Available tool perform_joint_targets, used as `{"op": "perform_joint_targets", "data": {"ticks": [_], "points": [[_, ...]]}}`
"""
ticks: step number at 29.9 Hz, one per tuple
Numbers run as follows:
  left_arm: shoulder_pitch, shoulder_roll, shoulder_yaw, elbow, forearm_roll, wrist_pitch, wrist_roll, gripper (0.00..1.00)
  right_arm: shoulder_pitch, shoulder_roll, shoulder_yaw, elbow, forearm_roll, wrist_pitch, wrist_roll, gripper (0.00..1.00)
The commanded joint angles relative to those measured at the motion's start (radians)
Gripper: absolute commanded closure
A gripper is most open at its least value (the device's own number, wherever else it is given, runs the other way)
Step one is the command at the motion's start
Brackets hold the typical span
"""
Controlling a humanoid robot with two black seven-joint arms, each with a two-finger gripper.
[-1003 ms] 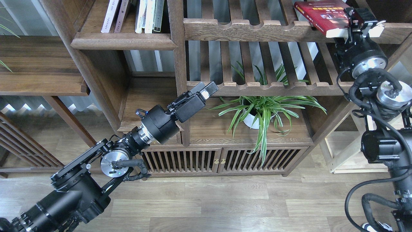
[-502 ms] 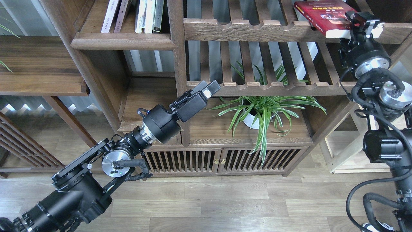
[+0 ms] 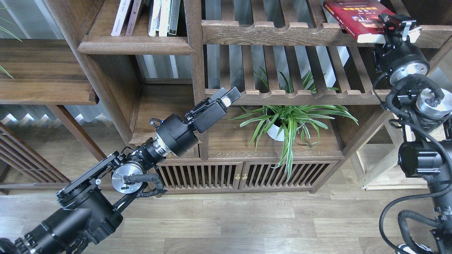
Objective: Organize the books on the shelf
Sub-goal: 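Raise the right gripper to the red book on the upper shelf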
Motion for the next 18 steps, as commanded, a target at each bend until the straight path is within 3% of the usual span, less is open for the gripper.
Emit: {"op": "perform_joint_targets", "data": {"ticks": [1, 18], "points": [[0.002, 0.001, -0.002, 0.000, 0.000, 0.000, 0.000, 0.02, 0.000, 0.000, 0.004, 0.001, 0.000, 0.023, 0.001, 0.69], [0.000, 0.001, -0.005, 0.000, 0.000, 0.000, 0.000, 0.02, -0.005, 0.012, 0.015, 0.001, 0.002, 0.141, 0.009, 0.95]]}}
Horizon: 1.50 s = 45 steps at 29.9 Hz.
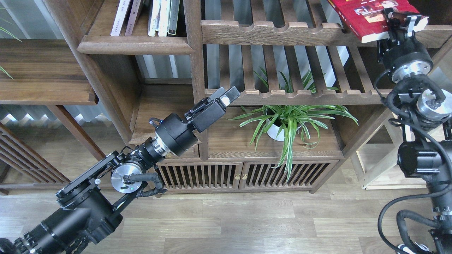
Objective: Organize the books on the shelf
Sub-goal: 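Raise the right gripper to the red book on the upper shelf, then grasp the red book with the right gripper and pull it outward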
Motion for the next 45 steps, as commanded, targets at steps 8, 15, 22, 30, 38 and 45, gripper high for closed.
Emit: {"op": "perform_joint_targets", "data": {"ticks": [8, 15, 22, 30, 38, 45], "points": [[0.004, 0.000, -0.024, 0.017, -0.027, 0.000, -0.006, 0.02, -0.015, 0.023, 0.002, 0.001, 0.020, 0.123, 0.000, 0.95], [0.007, -0.006, -0.031, 0.028, -0.142, 0.000, 0.001, 0.02, -0.080, 0.043, -0.021, 0.014, 0.057, 0.296, -0.012, 0.95], [0.018, -0.018, -0.015, 0.029, -0.216, 0.000, 0.005, 0.02, -0.147, 0.070, -0.060, 0.024, 0.061, 0.505, -0.035, 0.95], [0.006, -0.032, -0.031, 0.029, -0.284, 0.000, 0.014, 0.02, -0.153, 0.089, -0.138, 0.058, 0.077, 0.595, -0.035, 0.95], [0.007, -0.026, -0.089, 0.031, -0.288, 0.000, 0.129, 0.02, -0.158, 0.092, -0.231, 0.061, 0.077, 0.689, -0.033, 0.96], [0.003, -0.028, -0.119, 0.028, -0.342, 0.000, 0.202, 0.02, -0.158, 0.092, -0.264, 0.061, 0.075, 0.690, -0.033, 0.96]]}}
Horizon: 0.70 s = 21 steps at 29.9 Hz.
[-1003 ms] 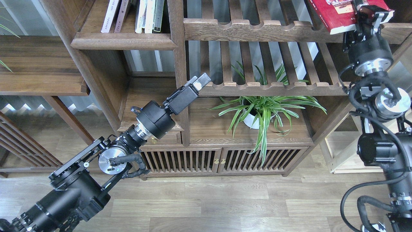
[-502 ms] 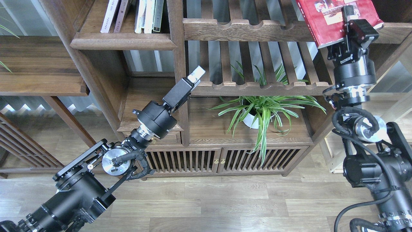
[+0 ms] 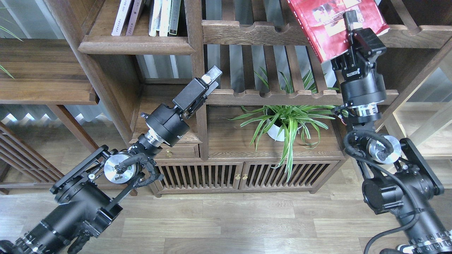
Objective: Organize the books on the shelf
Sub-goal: 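Grasp the red book with the right gripper and pull it outward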
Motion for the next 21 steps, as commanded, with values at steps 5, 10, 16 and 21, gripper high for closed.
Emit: {"op": "perform_joint_targets", "data": {"ticks": [5, 10, 16, 21], "points": [[-0.012, -0.005, -0.011, -0.003, -0.036, 0.000, 0.040, 0.02, 0.000, 0.003, -0.047, 0.003, -0.002, 0.001, 0.000, 0.96], [-0.015, -0.013, -0.005, -0.004, -0.036, 0.000, 0.040, 0.02, 0.000, 0.002, -0.084, 0.006, -0.003, 0.001, 0.000, 0.96], [-0.016, -0.014, 0.003, -0.004, -0.035, 0.000, 0.040, 0.02, 0.000, 0.005, -0.119, 0.020, -0.003, 0.001, 0.000, 0.96], [-0.023, -0.014, -0.005, -0.004, -0.035, 0.000, 0.040, 0.02, 0.003, 0.012, -0.156, 0.022, -0.005, 0.001, 0.000, 0.96]]}}
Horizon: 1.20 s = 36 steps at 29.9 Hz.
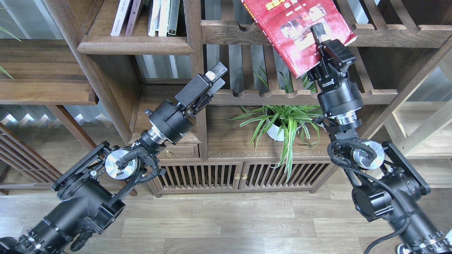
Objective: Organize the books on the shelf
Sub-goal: 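Grasp the red book with the right gripper and pull it outward, then bring the left gripper to the red book beside the right gripper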
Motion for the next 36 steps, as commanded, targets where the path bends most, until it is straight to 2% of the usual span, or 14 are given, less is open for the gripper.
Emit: {"op": "perform_joint_targets", "data": {"ticks": [1, 19, 36], "points": [[-0.005, 0.000, -0.006, 0.000, 0.000, 0.000, -0.001, 0.02, 0.001, 0.014, -0.022, 0.000, 0.000, 0.000, 0.000, 0.96], [-0.020, 0.000, -0.010, 0.002, 0.000, 0.000, -0.008, 0.02, 0.015, 0.168, -0.137, 0.000, -0.092, 0.000, 0.000, 0.96], [-0.028, 0.005, -0.032, -0.004, 0.000, 0.000, -0.008, 0.02, -0.009, 0.171, -0.159, -0.004, -0.100, 0.000, 0.000, 0.96]]}}
